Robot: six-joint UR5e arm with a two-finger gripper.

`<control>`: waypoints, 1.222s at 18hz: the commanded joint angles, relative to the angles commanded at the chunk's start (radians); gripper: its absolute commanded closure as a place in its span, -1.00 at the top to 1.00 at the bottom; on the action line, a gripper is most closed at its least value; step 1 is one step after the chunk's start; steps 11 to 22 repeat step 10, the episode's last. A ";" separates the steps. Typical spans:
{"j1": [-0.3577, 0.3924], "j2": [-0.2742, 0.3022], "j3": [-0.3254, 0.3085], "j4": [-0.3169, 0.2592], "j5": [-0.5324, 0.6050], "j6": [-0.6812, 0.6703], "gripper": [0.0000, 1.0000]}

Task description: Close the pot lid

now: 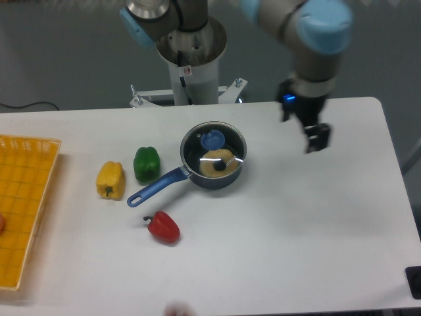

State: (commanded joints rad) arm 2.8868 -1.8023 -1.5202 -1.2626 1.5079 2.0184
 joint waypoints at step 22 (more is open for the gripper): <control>0.094 -0.005 -0.092 0.006 0.008 0.155 1.00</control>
